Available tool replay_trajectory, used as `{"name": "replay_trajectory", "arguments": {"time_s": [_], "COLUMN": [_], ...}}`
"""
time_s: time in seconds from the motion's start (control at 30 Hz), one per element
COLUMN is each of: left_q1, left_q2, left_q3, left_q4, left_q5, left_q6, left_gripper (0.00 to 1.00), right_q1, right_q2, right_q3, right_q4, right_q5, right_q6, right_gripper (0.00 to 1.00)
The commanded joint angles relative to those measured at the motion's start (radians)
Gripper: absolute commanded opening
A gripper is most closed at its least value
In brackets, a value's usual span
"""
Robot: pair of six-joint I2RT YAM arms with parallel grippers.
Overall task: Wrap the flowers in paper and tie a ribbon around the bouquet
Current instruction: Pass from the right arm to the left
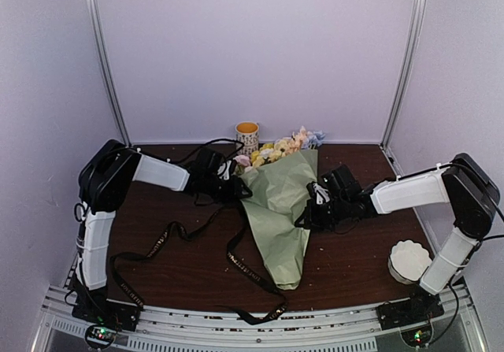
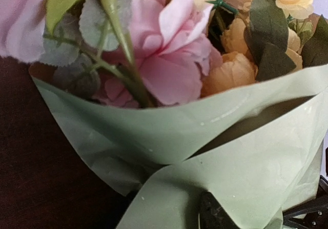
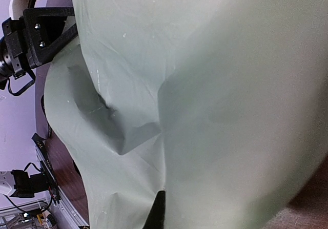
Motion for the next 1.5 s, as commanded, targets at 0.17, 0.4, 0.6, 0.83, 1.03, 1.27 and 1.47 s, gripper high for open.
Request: {"name": "replay_trajectory", "arguments": {"time_s": [0.17,0.4,0.6,0.83,1.03,1.27,1.47], "left_q1": [-0.007,-0.05,-0.089,-0.089,-0.089,-0.083,-0.07], "left_q2": [-0.044,-0.187,-0.131,-0.088,-0.103,-0.091,-0.085], "left_q3": [-0.048,-0.239,-0.218,-0.214,-0.212,-0.232,-0.251], "left_q4": [-0.029,0.035,0.092,0.162,0.195,0.237,0.235], "left_q5": [0.013,-0.024,0.01,0.054,0.059,0.063,0.032], "left_q6": [-0.034,-0.09,-0.122,-0.17,-0.162,-0.179,-0.175], "left_gripper": [0.54,0.71,0.74,0.64,0.25,0.0,0.0], "right_q1": [0.007,0.007,0.008,0.009,0.009,0.009,0.008], "right_q2": [-0.02,-0.031,-0.017,-0.03,-0.025,-0.038,-0.053], "right_q3": [0.059,0.051,0.041,0.036,0.048,0.061,0.082], "right_q4": [0.017,0.03,0.049,0.044,0.032,0.003,-0.074], "right_q5": [0.01,0.015,0.005,0.008,0.004,0.016,0.037], "right_q6": [-0.009,0.002,0.012,0.007,-0.002,-0.024,-0.067], "right_gripper": [0.0,0.0,0.0,0.0,0.0,0.0,0.07]}}
